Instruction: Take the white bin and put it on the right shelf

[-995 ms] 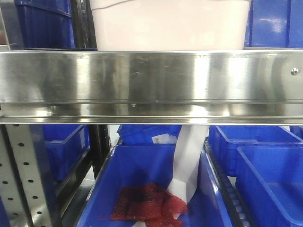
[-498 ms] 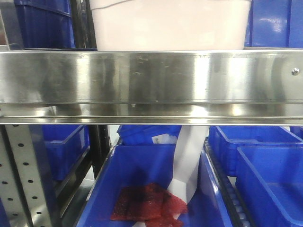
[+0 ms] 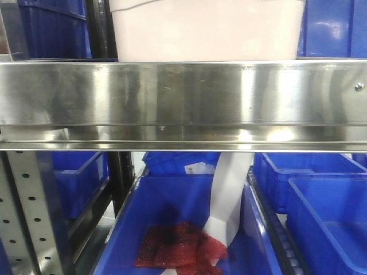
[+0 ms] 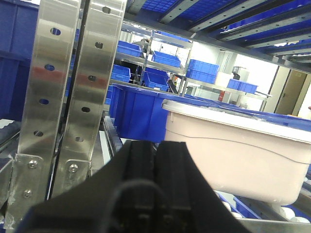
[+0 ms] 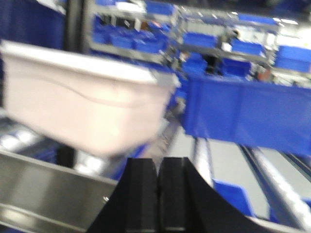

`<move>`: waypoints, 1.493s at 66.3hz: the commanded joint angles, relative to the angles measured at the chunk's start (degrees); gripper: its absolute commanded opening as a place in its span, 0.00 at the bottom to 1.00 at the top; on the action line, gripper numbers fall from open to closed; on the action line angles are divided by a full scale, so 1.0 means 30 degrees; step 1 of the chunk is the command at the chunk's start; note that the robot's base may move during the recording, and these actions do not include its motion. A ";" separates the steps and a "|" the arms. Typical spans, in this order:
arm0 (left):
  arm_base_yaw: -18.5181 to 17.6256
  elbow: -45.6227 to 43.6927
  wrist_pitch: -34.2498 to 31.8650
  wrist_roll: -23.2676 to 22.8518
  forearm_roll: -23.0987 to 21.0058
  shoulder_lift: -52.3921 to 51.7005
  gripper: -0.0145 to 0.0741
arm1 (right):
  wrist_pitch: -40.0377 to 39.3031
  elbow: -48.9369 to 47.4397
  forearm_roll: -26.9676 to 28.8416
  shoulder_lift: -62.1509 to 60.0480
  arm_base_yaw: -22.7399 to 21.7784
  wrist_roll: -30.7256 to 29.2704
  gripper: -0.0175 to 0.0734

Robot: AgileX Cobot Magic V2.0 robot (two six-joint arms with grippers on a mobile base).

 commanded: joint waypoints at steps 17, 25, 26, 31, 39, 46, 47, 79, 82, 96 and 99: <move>-0.0129 -0.0463 -0.0967 0.0083 -0.0214 0.0189 0.02 | -0.4032 0.3225 -1.2435 -0.0637 0.0715 1.7893 0.23; -0.0129 -0.0463 -0.0967 0.0083 -0.0214 0.0189 0.02 | -0.4490 0.5214 -1.2435 -0.1571 0.0738 1.7855 0.23; -0.0129 -0.0463 -0.0967 0.0083 -0.0214 0.0189 0.02 | -0.4555 0.5454 -1.2435 -0.1523 0.0738 1.7789 0.23; -0.0129 -0.0463 -0.0967 0.0083 -0.0214 0.0189 0.02 | -0.3795 0.5594 -1.2945 -0.1591 0.0738 1.7169 0.23; -0.0129 -0.0463 -0.0967 0.0083 -0.0230 0.0189 0.02 | -0.4412 0.5594 -1.3315 -0.1591 0.0738 1.5034 0.23; -0.0129 -0.0463 -0.0967 0.0083 -0.0230 0.0189 0.02 | -0.5286 0.5594 -1.3315 -0.1591 0.0738 1.4884 0.23; -0.0129 -0.0463 -0.0967 0.0083 -0.0230 0.0189 0.02 | -0.5383 0.5594 -1.3315 -0.1591 0.0738 1.4901 0.23; -0.0129 -0.0463 -0.0967 0.0083 -0.0230 0.0189 0.02 | -0.4801 0.5594 -1.3315 -0.1591 0.0738 1.4918 0.23; -0.0129 -0.0463 -0.0967 0.0083 -0.0230 0.0189 0.02 | -0.4801 0.5594 -1.3315 -0.1591 0.0738 1.4918 0.23; -0.0129 -0.0463 -0.0967 0.0083 -0.0230 0.0189 0.02 | -0.4801 0.5594 -1.3315 -0.1591 0.0738 1.4918 0.23; -0.0129 -0.0463 -0.0967 0.0083 -0.0230 0.0189 0.02 | -0.4801 0.5594 -1.3315 -0.1591 0.0738 1.4918 0.23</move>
